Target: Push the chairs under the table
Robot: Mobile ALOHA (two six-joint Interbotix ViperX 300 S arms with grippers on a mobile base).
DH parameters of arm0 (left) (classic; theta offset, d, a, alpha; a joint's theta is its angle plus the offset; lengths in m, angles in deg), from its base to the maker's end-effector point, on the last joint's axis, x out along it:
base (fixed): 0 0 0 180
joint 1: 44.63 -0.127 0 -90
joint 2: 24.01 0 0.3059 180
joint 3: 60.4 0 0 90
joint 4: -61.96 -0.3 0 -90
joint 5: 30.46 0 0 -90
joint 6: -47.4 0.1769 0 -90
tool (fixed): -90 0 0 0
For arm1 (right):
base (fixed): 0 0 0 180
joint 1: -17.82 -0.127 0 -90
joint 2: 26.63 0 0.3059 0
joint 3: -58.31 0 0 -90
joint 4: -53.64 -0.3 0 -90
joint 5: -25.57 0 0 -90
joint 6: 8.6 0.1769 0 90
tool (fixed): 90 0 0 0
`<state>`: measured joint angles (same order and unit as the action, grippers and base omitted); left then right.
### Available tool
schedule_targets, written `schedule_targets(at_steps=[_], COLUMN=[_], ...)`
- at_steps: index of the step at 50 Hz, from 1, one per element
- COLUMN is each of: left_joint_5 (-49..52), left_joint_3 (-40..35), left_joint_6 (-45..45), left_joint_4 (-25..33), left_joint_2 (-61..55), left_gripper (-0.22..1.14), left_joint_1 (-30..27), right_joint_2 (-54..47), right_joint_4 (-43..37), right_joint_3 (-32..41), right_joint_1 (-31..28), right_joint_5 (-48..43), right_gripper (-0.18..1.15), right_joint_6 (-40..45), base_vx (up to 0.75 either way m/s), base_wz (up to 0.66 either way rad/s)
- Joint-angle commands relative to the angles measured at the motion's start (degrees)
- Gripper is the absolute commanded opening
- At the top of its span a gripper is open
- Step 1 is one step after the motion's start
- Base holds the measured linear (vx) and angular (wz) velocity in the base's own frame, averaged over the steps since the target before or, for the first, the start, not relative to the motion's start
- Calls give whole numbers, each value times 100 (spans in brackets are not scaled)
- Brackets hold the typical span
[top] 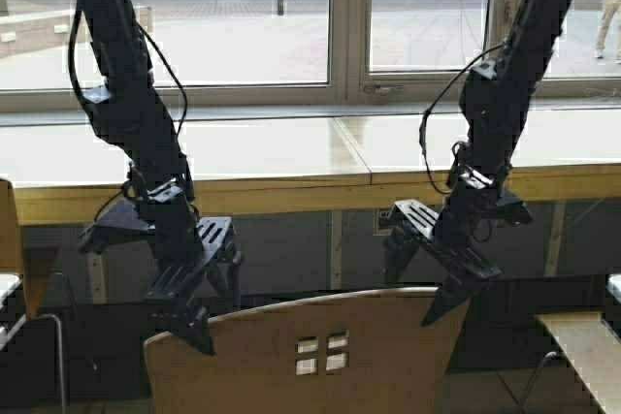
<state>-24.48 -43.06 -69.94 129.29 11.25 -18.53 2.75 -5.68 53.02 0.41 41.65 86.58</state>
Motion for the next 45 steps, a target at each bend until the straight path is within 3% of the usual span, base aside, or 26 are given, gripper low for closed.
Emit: schedule_targets(at_steps=[1,12,17,21,29,31,38,45], left_joint_5=[-35,-35,-18,-26,-26,-35,-70,-70], left_joint_3=[-457,-835,-844,-844,-835,-835,-932,-984], left_joint_6=[0,-9,-9,-9,-79,-114,-123,-114], left_joint_4=[9,123,141,158,290,343,360,360], left_joint_2=[-264,-642,-668,-668,-668,-677,-747,-782], left_gripper=[101,99,85,61,2,-5,3,4], left_joint_1=[9,18,9,18,9,9,-123,-281], right_joint_2=[-387,-853,-879,-879,-861,-844,-809,-853], right_joint_4=[-62,-97,-97,-88,-105,-114,-114,-114], right_joint_3=[563,1011,1002,1002,949,905,835,861], right_joint_1=[0,-44,-70,-70,-79,-79,-167,-229], right_joint_5=[44,132,97,123,158,167,167,132], right_gripper=[99,98,90,68,1,-7,7,4], right_joint_6=[0,-9,-9,-18,0,-9,-18,-18], base_vx=[0,0,2,2,2,1,2,6], base_wz=[0,0,1,1,1,0,5,5])
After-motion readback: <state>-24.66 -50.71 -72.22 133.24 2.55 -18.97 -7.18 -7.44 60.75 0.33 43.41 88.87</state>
